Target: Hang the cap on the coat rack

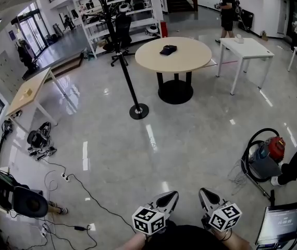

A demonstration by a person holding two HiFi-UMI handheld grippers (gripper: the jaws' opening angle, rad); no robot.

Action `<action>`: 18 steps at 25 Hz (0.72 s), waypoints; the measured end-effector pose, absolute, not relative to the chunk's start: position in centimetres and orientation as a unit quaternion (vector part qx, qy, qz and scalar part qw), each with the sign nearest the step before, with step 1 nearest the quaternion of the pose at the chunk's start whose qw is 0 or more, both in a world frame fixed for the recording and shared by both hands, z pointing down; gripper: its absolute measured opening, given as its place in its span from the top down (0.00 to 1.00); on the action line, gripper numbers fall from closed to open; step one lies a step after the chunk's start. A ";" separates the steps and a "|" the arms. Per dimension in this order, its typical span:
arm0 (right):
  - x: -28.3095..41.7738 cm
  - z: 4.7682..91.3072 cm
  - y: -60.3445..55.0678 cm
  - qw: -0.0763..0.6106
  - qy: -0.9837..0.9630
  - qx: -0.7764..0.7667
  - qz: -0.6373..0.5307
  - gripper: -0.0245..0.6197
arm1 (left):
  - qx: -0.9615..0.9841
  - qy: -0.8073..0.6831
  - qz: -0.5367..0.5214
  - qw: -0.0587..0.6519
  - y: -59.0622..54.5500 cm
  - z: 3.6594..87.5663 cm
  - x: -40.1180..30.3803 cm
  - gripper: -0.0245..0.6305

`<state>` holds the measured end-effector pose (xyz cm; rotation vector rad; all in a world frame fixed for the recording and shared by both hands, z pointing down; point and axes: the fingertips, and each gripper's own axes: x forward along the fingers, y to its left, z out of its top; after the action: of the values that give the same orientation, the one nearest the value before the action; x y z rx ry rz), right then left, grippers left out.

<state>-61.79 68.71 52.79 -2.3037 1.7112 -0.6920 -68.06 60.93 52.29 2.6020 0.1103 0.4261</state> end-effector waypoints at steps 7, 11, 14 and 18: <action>-61.2 53.6 61.7 0.067 0.582 -0.773 -0.246 0.95 | 0.951 0.033 0.152 0.266 54.1 53.2 -67.4 0.96; -61.1 53.7 58.7 0.047 0.583 -0.774 -0.242 0.95 | 0.949 0.035 0.151 0.273 51.2 54.0 -67.0 0.96; -61.0 53.9 57.0 0.041 0.581 -0.775 -0.245 0.95 | 0.947 0.040 0.152 0.278 49.7 54.4 -66.7 0.96; -60.4 54.4 56.2 0.042 0.573 -0.778 -0.254 0.95 | 0.944 0.039 0.159 0.285 48.3 55.0 -66.5 0.96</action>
<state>-60.44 56.17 54.36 -2.3821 1.7539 -0.7774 -66.45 48.32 54.98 2.5253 0.1036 0.4240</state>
